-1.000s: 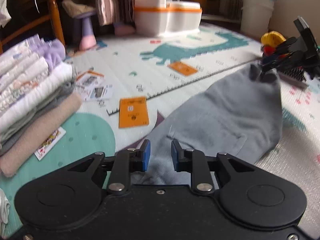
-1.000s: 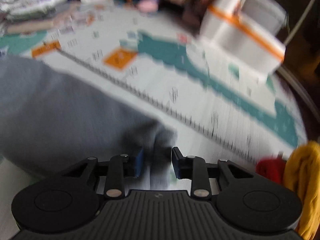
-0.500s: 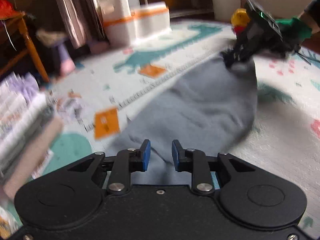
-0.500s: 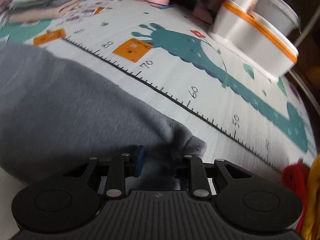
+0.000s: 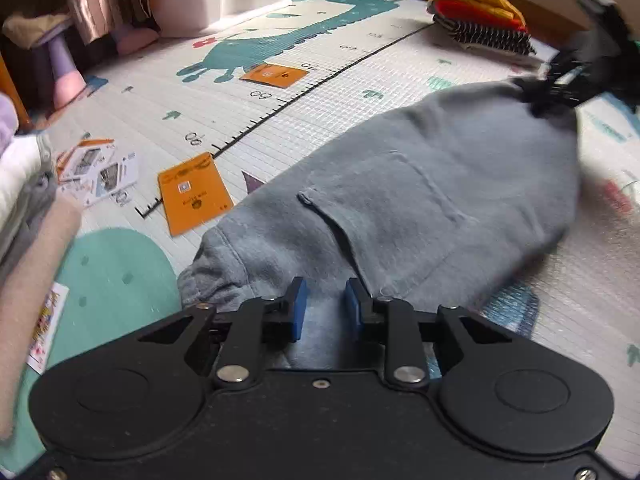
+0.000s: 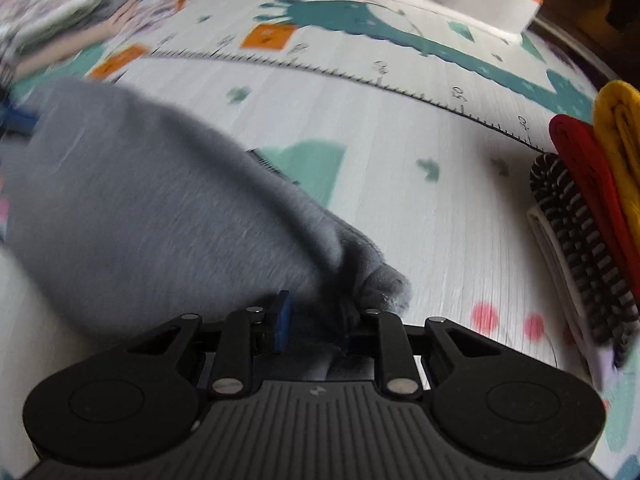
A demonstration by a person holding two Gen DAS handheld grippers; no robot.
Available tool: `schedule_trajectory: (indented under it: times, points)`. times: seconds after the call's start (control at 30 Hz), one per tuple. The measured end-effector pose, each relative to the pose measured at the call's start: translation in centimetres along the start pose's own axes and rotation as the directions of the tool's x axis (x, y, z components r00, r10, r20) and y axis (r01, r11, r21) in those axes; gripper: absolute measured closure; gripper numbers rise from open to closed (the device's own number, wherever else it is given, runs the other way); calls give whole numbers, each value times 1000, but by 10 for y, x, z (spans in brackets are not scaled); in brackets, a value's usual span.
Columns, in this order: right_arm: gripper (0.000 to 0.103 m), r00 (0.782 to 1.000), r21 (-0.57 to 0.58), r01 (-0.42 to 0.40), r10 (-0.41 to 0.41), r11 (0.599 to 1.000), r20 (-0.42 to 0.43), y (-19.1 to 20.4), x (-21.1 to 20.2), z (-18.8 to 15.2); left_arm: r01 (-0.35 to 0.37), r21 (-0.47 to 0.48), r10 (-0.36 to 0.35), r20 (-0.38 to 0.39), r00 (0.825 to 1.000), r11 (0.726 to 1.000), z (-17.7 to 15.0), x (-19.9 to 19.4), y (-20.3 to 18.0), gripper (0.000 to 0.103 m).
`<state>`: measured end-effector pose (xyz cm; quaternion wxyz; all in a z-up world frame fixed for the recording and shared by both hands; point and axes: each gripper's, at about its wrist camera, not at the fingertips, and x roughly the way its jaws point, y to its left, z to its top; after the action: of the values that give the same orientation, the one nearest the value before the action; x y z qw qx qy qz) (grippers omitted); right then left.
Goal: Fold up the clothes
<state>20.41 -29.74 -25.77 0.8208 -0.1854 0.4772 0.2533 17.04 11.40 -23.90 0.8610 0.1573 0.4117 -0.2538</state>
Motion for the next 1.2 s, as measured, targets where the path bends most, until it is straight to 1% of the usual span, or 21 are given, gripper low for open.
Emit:
schedule_trajectory:
  times: [0.03, 0.1, 0.2, 0.23, 0.27, 0.33, 0.4, 0.43, 0.53, 0.6, 0.63, 0.67, 0.73, 0.77, 0.8, 0.87, 0.93, 1.03, 1.1, 1.17, 1.2]
  points:
    - [80, 1000, -1, -6, 6, 1000, 3, 2, -5, -3, -13, -13, 13, -11, 1000, 1000, 3, -3, -3, 79]
    - [80, 1000, -4, -13, 13, 1000, 17, 7, -16, -8, -46, -71, 46, 7, 999, 996, 7, -19, -6, 78]
    - [78, 994, -21, 0, 2, 1000, 106, 12, -44, -9, -92, -208, 108, 70, 992, 974, 1, -49, -7, 78]
    - [78, 992, -34, -1, 5, 999, 123, 15, -49, -11, -97, -228, 122, 98, 988, 969, 0, -55, -9, 78]
    - [78, 992, -43, -6, 11, 999, 122, 17, -50, -12, -107, -238, 137, 113, 984, 965, -1, -58, -12, 78]
    - [78, 994, -54, -19, 25, 998, 109, 22, -49, -15, -121, -277, 157, 112, 981, 953, 0, -52, -13, 78]
    - [74, 998, -20, -54, 55, 998, 20, 19, -32, -21, -129, -351, 151, 37, 988, 928, -3, -28, -5, 78]
    - [74, 998, -12, -66, 66, 998, -7, 19, -27, -24, -121, -382, 148, 41, 988, 916, -6, -32, -4, 73]
    - [77, 998, -42, -45, 46, 998, 39, 21, -43, -24, -96, -473, 138, 56, 989, 876, -15, -44, -2, 73]
    - [77, 995, 3, -41, 40, 999, 87, 16, -64, -27, -78, -531, 133, 66, 989, 844, -21, -52, -1, 71]
    - [77, 994, 31, -48, 45, 998, 102, 12, -74, -31, -69, -559, 130, 71, 989, 827, -24, -56, 0, 62]
    - [77, 993, 44, -48, 43, 998, 109, 9, -81, -36, -59, -586, 128, 76, 989, 808, -27, -60, 1, 56]
    - [75, 994, 101, -43, 32, 994, 106, 1, -87, -47, -40, -638, 124, 87, 989, 769, -32, -68, 3, 56]
    - [75, 994, 141, -43, 28, 989, 103, -5, -88, -52, -30, -663, 122, 93, 988, 748, -35, -72, 3, 54]
    - [74, 995, 181, -43, 25, 983, 101, -12, -89, -57, -20, -687, 120, 98, 988, 726, -38, -76, 4, 52]
    - [71, 995, 269, -52, 25, 962, 101, -24, -91, -66, 1, -734, 117, 110, 987, 680, -44, -84, 6, 43]
    - [62, 990, 369, -98, 51, 924, 134, -35, -92, -68, 56, -838, 84, 121, 989, 542, -66, -85, 11, 40]
    - [55, 981, 412, -153, 88, 898, 173, -37, -84, -62, 91, -916, 84, 134, 987, 390, -89, -87, 11, 38]
    - [54, 979, 418, -174, 110, 891, 173, -35, -72, -54, 112, -949, 87, 143, 986, 294, -100, -84, 13, 38]
    - [54, 978, 415, -184, 124, 891, 169, -32, -60, -47, 135, -961, 87, 160, 983, 242, -105, -79, 16, 38]
    - [50, 979, 413, -181, 124, 893, 162, -32, -56, -45, 146, -965, 87, 168, 982, 216, -107, -76, 18, 38]
